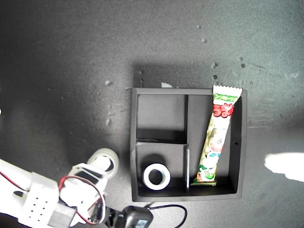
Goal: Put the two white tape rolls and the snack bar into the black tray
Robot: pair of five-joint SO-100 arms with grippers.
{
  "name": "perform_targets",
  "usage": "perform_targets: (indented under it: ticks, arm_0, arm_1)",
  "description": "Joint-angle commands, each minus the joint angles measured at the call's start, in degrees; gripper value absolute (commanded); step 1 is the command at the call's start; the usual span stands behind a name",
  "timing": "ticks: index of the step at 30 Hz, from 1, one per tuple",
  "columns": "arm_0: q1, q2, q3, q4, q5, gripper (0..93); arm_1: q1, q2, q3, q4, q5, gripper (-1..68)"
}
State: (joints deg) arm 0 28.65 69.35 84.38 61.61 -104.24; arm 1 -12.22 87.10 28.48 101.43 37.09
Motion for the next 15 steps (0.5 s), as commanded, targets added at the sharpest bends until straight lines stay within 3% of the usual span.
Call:
perform_targets:
  ticks: [1,4,15]
  arm_0:
    - [-1.8,-0.7,1.3,-2.7,-0.2,5.3]
    - [-2.5,1.1,5.3,-4.9,-0.1,0.0]
    - [-5.0,25.1,18.5,-0.2,2.8,0.0]
  arm_1:
    - [-0.4,1.4,-6.6,1.7,3.0,10.9]
    - [-0.4,2.5,-8.9,1.7,6.4,0.0]
    - [6.0,19.0,7.0,1.8,23.1,-0.2]
